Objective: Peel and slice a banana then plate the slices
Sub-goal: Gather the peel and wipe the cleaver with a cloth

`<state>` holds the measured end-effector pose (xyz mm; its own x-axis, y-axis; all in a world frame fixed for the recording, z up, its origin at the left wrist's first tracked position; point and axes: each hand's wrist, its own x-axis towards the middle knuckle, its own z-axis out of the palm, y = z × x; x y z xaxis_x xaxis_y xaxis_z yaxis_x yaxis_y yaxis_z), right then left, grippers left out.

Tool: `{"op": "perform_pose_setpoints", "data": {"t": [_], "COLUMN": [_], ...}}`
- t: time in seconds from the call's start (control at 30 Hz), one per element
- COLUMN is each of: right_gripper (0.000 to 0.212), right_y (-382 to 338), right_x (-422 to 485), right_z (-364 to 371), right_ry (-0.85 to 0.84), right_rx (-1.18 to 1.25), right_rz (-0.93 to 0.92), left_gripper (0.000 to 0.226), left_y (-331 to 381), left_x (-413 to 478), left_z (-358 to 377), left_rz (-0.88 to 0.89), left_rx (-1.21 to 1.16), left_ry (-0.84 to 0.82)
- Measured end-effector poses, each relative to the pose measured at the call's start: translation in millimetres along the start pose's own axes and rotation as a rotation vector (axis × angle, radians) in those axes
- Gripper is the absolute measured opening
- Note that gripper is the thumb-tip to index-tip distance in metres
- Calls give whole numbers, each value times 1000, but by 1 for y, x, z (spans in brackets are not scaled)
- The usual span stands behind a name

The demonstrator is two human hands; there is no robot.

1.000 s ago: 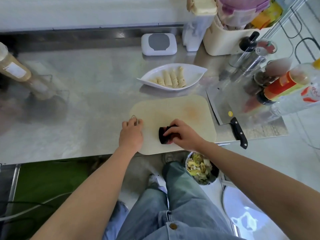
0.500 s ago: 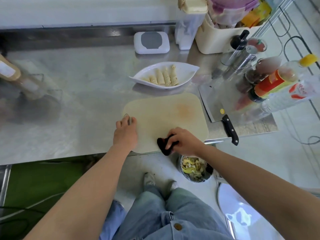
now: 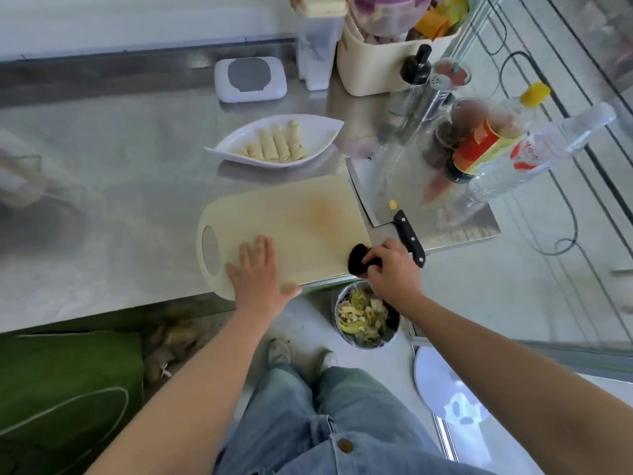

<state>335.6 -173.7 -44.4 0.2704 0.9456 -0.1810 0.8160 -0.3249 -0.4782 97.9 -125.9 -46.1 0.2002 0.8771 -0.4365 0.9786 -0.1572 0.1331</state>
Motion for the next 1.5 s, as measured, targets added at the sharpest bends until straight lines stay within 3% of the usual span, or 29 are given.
{"op": "perform_pose_setpoints", "data": {"t": [0.07, 0.13, 0.23, 0.3, 0.43, 0.5, 0.6, 0.67, 0.73, 0.8, 0.83, 0.93, 1.0, 1.07, 1.17, 1.3, 1.43, 1.5], "right_gripper": [21, 26, 42, 40, 21, 25, 37, 32, 25, 24, 22, 13, 6, 13, 13, 13, 12, 14], "right_y": [11, 1, -22, -17, 14, 10, -14, -16, -8, -2, -1, -12, -25, -37, -45, -50, -62, -70], "right_x": [-5, 1, 12, 7, -11, -8, 1, -1, -5, -8, -7, -6, -5, -3, -2, -7, -9, -9], "right_z": [-10, -12, -4, 1, -13, -15, -8, -7, -11, -16, -18, -16, -9, -4, -1, -5, -11, -13], "right_ry": [64, 115, -44, -119, 43, 98, -32, -125, -119, -81, -59, -55, -112, -141, -120, -163, -209, -230], "right_rx": [-30, 43, 52, -39, -135, -60, -16, -95, -100, 146, 366, 824, 986, 1077, 1101, 1037, 963, 942], "right_rz": [44, -102, -288, -223, 4, -88, -228, -113, 85, 295, 421, 714, 760, 780, 815, 723, 584, 534], "left_gripper": [111, 109, 106, 107, 106, 104, 103, 98, 76, 46, 40, 46, 51, 63, 42, 30, 25, 24], "left_y": [2, 6, 8, 6, 5, 7, 6, 4, 1, 2, 4, 4, -1, -7, -11, -14, -9, -4], "left_x": [0, 1, 0, -1, -1, -1, -1, -4, -11, -21, -26, -36, -40, -42, -42, -46, -51, -53], "left_z": [0, 0, 1, 1, 1, 1, 2, 1, 1, -1, -5, -5, 0, 2, -5, -10, -15, -17], "left_rz": [0, 0, -8, -16, -18, -12, -6, -1, -14, -147, -264, -627, -832, -988, -954, -849, -720, -710], "left_rx": [31, 38, 48, 65, 85, 83, 73, 66, 29, -174, -339, -710, -957, -1285, -1816, -2038, -2264, -2260], "left_ry": [16, 18, 1, -8, -18, -13, -21, 20, 178, 373, 385, 201, 145, 113, 38, 172, 69, 29]}}
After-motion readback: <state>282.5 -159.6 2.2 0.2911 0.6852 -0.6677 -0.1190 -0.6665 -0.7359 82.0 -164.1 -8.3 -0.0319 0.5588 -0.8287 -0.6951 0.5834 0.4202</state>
